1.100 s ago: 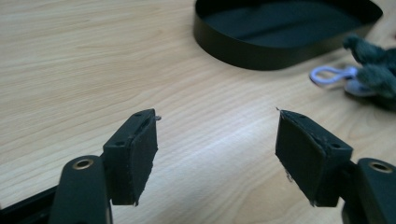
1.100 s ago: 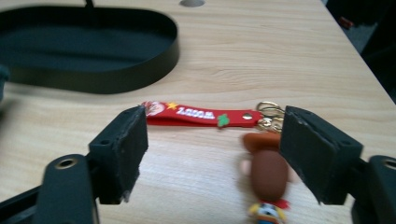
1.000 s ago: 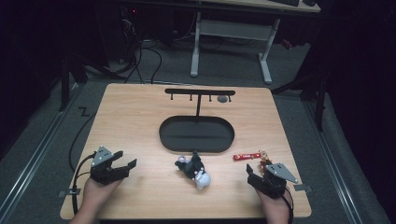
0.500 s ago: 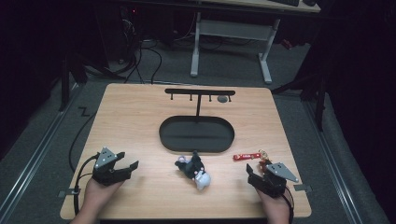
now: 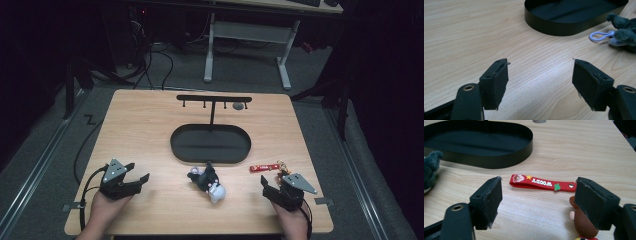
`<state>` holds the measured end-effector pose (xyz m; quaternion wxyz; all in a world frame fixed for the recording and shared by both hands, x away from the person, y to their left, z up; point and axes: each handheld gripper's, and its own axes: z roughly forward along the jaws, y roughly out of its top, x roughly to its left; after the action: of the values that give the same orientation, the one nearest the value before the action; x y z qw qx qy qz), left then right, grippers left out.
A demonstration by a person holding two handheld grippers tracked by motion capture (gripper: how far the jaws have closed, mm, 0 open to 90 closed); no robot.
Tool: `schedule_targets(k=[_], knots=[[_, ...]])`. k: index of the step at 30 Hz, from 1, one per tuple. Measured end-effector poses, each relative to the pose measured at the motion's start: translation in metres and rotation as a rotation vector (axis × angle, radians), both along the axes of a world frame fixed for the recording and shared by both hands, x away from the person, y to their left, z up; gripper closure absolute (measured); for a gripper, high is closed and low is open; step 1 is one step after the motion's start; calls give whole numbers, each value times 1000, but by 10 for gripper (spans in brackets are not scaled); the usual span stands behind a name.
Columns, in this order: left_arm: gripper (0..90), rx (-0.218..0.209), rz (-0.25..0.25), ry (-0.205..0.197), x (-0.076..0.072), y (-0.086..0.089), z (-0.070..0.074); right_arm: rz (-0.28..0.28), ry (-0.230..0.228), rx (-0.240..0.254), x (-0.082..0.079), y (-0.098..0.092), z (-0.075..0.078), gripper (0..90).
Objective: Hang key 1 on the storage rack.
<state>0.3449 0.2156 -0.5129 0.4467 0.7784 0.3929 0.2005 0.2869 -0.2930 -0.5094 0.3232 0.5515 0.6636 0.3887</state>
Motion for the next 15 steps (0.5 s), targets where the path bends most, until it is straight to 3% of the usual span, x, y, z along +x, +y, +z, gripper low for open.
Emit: schedule_targets(k=[9,15], knots=[[281,38,-25,5,-1,-9,1,37,16,-8,2,9,0,181],[288,104,-50,-26,-4,-17,6,65,38,-13,4,18,3,155]])
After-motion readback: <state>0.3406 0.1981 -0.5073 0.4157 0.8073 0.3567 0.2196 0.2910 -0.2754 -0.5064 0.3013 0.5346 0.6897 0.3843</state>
